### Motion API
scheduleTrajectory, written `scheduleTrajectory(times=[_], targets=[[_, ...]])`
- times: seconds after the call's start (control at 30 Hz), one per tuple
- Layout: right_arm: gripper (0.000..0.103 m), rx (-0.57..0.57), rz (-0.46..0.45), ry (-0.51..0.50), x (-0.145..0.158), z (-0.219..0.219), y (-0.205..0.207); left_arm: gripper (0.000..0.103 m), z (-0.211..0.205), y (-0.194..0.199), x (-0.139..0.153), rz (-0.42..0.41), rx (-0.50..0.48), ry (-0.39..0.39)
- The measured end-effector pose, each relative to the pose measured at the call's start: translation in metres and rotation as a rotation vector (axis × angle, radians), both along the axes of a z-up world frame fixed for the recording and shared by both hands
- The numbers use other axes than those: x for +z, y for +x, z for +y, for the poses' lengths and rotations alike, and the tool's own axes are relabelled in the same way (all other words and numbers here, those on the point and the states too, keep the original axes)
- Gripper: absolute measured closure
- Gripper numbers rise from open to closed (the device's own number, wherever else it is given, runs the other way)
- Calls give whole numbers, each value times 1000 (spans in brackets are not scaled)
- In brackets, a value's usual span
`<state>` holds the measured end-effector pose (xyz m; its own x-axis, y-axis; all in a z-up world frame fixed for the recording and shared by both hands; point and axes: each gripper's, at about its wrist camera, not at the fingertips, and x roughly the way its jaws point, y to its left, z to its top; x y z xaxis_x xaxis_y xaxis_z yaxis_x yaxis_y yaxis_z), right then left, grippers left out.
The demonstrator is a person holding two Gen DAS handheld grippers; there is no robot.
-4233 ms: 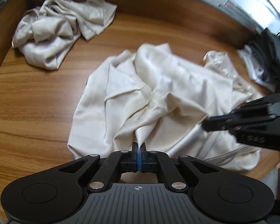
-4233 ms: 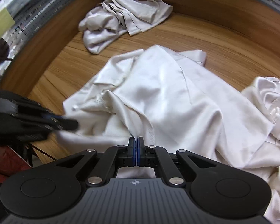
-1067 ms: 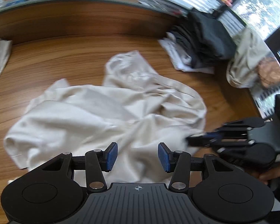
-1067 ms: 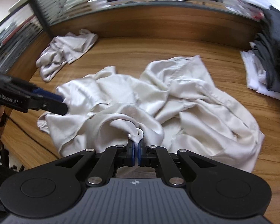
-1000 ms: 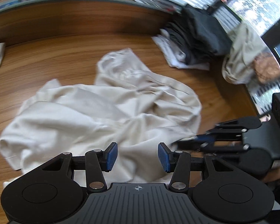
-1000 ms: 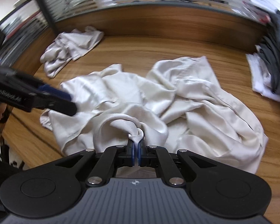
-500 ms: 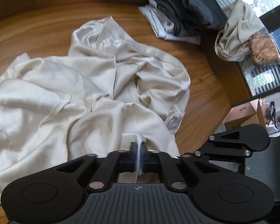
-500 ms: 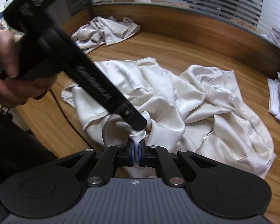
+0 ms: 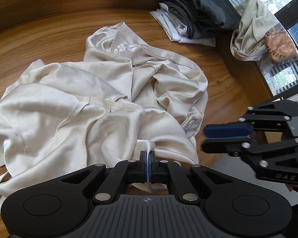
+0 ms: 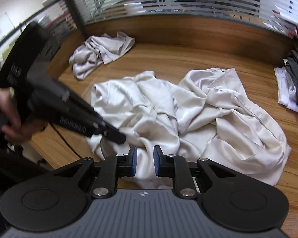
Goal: Fold clothes
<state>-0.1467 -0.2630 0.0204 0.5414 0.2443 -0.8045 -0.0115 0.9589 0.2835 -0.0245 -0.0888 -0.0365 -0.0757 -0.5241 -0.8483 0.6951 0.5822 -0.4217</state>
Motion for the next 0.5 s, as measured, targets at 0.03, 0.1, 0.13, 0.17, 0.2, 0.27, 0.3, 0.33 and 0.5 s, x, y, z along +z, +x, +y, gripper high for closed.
scheduleTrajectory(times=[0.03,0.1,0.13,0.17,0.2,0.27,0.3,0.33,0.5], targets=[[92,0,7,18,-2,1,4,99,1,-1,0,-1,0,-2],[95,17,28,32,-11,9,15,99,2,-2,1,-2,-1,-5],[95,27,36,30,-15,15,21,99,3,-3,2,-3,-2,-7],[95,42,46,23,-20,21,26,99,4,-4,2,-4,-3,-9],[94,54,53,11,-25,26,31,99,6,-5,3,-7,-2,-10],[92,80,76,-29,-37,36,40,99,9,-6,4,-14,1,-10],[89,98,86,-54,-43,41,43,99,11,-6,4,-16,5,-10],[87,107,93,-84,-48,43,45,99,13,-5,4,-16,13,-9],[85,70,117,-176,-64,38,47,100,25,-1,3,-17,55,-4]])
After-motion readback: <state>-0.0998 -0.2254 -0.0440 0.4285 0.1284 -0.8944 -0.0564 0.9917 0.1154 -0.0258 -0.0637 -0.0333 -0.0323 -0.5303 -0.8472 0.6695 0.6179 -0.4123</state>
